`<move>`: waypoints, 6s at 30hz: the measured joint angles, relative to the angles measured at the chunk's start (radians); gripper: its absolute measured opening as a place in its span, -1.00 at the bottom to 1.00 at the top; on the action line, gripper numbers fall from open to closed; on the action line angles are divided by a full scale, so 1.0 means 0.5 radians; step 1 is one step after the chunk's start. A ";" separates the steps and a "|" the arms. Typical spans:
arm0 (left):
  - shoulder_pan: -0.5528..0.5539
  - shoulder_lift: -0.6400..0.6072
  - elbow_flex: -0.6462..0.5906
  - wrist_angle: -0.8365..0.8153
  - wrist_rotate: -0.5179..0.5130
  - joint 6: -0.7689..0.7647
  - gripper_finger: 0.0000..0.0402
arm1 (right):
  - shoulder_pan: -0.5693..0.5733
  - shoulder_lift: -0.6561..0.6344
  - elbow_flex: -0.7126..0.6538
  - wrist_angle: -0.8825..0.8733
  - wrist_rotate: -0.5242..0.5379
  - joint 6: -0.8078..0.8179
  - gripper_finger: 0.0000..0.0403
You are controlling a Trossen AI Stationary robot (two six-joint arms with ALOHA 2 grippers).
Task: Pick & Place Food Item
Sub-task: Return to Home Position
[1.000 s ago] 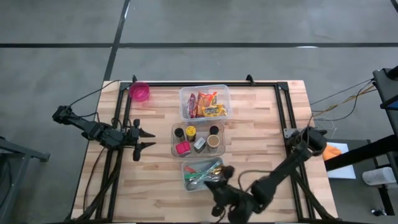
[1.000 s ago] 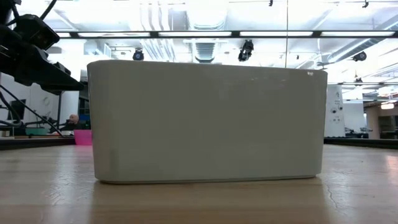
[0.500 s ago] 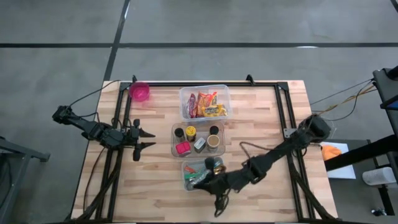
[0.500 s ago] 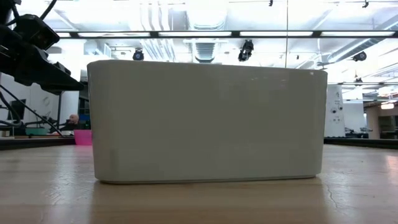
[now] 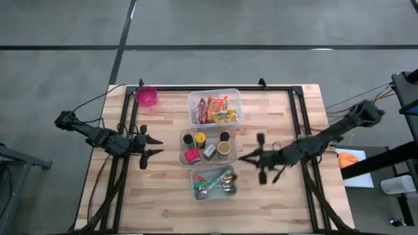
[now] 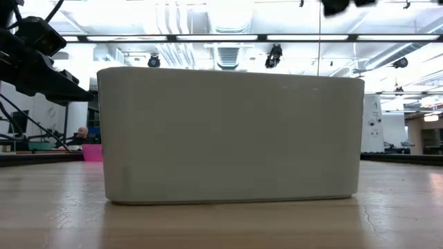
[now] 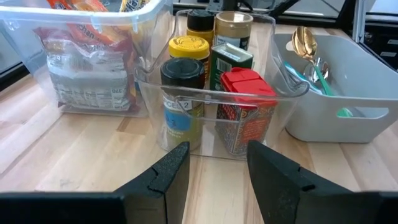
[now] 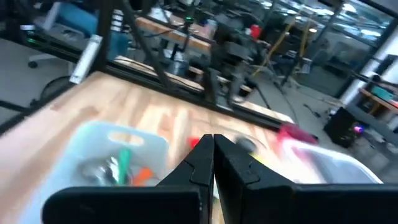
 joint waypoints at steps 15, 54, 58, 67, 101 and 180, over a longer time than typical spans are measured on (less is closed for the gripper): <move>0.000 0.000 0.000 0.000 -0.005 0.000 -0.19 | -0.276 -1.479 -1.073 0.110 -0.318 -0.102 -0.96; 0.000 0.026 0.001 -0.001 0.010 0.001 -0.19 | -0.284 -2.250 -1.130 -0.756 -0.210 0.011 -0.96; 0.000 0.026 0.001 -0.001 0.011 0.001 -0.19 | -0.284 -2.248 -1.130 -0.756 -0.211 0.010 -0.96; 0.000 0.026 0.001 -0.001 0.011 0.001 -0.19 | -0.284 -2.247 -1.130 -0.756 -0.210 0.010 -0.96; 0.000 0.026 0.001 -0.001 0.011 0.001 -0.19 | -0.284 -2.247 -1.130 -0.756 -0.210 0.010 -0.96; 0.000 0.026 0.000 -0.001 0.012 0.001 -0.19 | -0.284 -2.247 -1.129 -0.756 -0.210 0.010 -0.96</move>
